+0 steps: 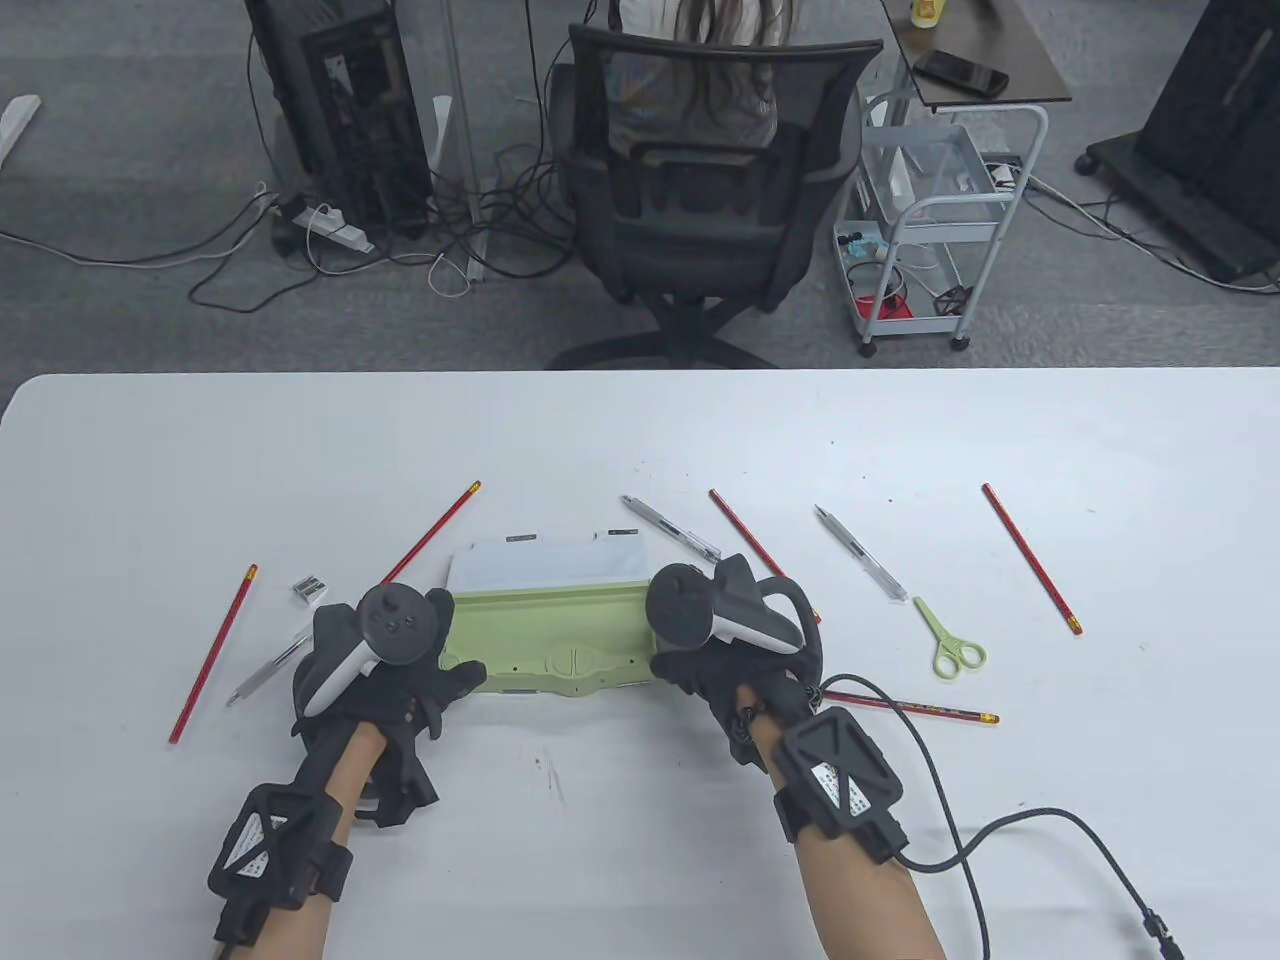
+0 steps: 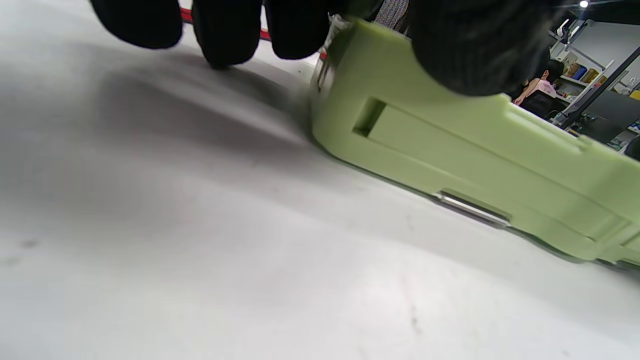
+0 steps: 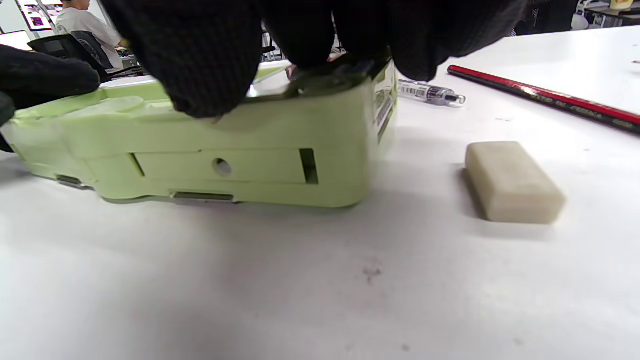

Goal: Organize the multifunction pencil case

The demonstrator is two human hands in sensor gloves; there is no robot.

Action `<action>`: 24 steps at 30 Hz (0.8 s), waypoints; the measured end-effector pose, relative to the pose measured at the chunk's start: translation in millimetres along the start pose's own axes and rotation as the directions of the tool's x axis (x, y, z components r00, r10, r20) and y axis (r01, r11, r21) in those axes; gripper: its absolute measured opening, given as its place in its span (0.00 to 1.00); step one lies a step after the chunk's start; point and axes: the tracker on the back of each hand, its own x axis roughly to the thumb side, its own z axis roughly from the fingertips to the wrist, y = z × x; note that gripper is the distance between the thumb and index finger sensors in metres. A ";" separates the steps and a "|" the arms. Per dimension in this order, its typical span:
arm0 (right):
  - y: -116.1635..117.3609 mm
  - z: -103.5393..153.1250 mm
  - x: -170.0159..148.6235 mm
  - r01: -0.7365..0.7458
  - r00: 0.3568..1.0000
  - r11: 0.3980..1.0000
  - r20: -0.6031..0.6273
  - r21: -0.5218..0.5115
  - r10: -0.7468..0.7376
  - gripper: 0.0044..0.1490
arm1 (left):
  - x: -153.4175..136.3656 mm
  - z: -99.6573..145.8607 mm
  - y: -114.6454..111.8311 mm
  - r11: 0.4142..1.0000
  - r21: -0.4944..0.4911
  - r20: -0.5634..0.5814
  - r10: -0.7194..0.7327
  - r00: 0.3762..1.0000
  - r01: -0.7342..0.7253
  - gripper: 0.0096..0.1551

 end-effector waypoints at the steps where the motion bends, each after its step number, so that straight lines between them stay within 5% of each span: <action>1: -1.2 -0.6 -0.2 0.001 1.000 1.000 -0.001 0.012 -0.001 0.46 | -0.1 0.0 0.1 1.000 -0.001 -0.001 0.000 1.000 0.000 0.55; 8: -29.7 9.2 -15.8 0.030 0.999 0.999 -0.020 -0.037 -0.031 0.47 | 1.0 -0.8 0.2 1.000 0.003 -0.003 -0.028 1.000 0.028 0.55; 17: -91.1 45.5 -99.6 -0.057 0.962 0.987 -0.273 -0.153 0.013 0.45 | 1.1 -0.5 -0.2 0.999 0.002 -0.005 -0.033 0.999 0.033 0.55; 24: -86.8 45.9 -152.5 -0.133 0.898 0.979 -0.436 -0.152 0.054 0.40 | 2.1 -1.0 0.5 0.999 -0.008 -0.011 -0.032 0.999 0.032 0.55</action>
